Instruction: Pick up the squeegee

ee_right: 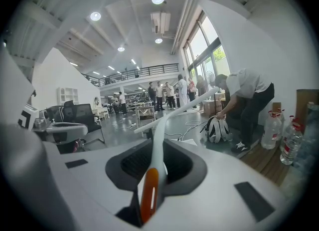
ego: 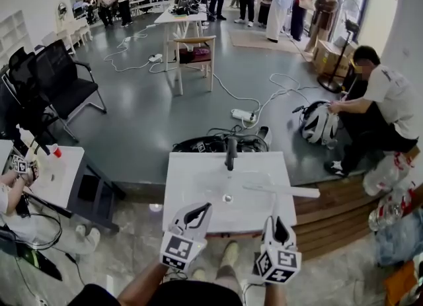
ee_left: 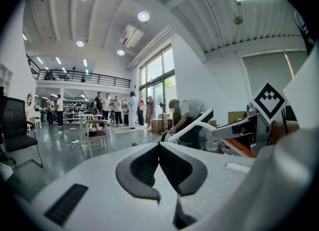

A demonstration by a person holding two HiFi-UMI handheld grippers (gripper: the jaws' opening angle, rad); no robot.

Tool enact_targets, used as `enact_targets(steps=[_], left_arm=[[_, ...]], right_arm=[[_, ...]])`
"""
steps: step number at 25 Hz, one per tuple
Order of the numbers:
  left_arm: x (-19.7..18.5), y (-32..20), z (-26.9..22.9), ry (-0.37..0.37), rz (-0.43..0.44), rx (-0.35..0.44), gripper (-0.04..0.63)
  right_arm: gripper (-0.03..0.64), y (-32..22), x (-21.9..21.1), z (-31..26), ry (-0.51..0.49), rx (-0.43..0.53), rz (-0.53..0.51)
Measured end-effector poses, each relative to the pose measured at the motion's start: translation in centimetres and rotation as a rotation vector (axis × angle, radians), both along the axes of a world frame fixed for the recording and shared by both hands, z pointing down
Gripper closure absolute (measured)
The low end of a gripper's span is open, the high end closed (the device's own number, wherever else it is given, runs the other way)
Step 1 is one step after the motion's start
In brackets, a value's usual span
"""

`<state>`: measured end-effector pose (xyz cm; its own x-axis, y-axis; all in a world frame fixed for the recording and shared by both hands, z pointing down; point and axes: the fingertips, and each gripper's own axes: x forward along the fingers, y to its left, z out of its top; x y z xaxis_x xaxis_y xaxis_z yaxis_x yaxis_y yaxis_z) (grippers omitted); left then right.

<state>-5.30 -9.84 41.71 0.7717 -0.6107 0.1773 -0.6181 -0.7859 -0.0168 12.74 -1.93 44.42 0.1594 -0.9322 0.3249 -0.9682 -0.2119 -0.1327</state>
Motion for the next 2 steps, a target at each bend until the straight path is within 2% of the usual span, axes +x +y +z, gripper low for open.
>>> enact_targets(steps=[2], left_arm=[[-0.16,-0.15,-0.07,-0.001,0.001,0.002,0.594]], right_arm=[[0.552,-0.16,-0.21,-0.09,0.000,0.000,-0.001]])
